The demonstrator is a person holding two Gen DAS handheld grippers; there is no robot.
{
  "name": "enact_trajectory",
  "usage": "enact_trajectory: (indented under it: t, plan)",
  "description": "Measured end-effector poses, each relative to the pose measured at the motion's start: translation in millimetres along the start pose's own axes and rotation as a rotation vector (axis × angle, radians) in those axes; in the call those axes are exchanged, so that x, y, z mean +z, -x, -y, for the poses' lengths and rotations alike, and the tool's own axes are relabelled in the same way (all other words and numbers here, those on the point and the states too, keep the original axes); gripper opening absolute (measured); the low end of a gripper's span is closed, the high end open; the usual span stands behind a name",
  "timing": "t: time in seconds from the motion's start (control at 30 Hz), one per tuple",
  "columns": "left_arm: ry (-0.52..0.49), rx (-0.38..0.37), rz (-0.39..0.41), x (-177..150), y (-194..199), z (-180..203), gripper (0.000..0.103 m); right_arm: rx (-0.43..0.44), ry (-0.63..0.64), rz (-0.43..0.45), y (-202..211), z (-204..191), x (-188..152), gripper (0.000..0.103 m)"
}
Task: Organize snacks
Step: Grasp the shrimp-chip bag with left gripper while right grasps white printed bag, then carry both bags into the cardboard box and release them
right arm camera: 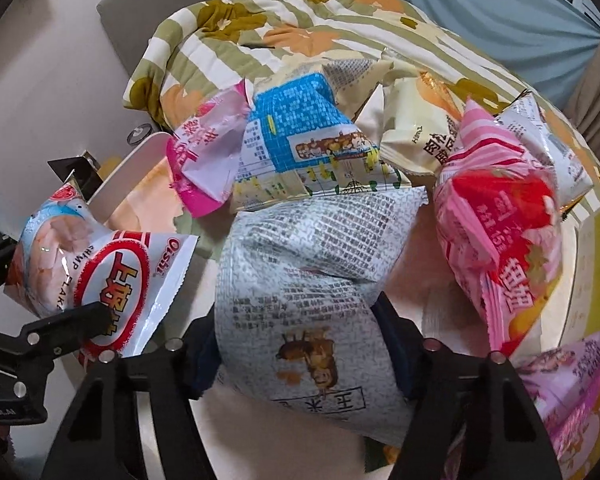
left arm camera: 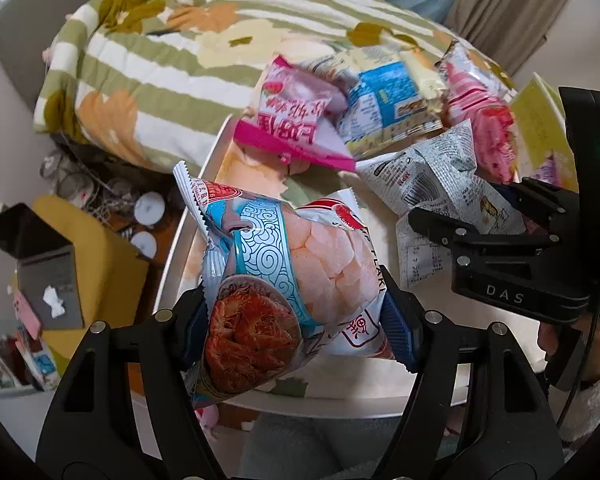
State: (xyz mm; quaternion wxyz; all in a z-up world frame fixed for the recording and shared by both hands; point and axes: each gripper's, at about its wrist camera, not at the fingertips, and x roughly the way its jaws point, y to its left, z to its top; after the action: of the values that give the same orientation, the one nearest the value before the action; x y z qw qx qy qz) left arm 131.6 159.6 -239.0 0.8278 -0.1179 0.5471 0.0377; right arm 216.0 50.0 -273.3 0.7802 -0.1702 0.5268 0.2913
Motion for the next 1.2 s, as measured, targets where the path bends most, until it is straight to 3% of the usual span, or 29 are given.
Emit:
enact_trajectory:
  t: [0.37,0.57,0.67,0.83,1.0,1.2]
  plan:
    - [-0.078,-0.049,0.111,9.1,66.6,13.5,0.068,-0.041,-0.035,0.092,63.5,-13.6,1.3,0.061]
    - [-0.171,-0.099,0.182,30.1,97.7,37.7,0.069,-0.066,-0.134,0.178,115.7,-4.4,-3.2,0.061]
    - [-0.264,-0.118,0.220,42.2,102.5,65.3,0.069,-0.089,-0.200,0.212,139.6,9.3,-7.1,0.061]
    - [-0.328,-0.189,0.235,62.6,105.5,114.3,0.069,-0.121,-0.306,0.268,176.7,45.4,-22.4,0.061]
    - [-0.417,-0.242,0.245,80.6,103.7,187.2,0.069,-0.189,-0.383,0.309,211.2,93.4,-49.2,0.061]
    - [-0.470,-0.315,0.205,95.2,79.6,285.5,0.069,-0.259,-0.476,0.299,240.3,169.0,-88.4,0.061]
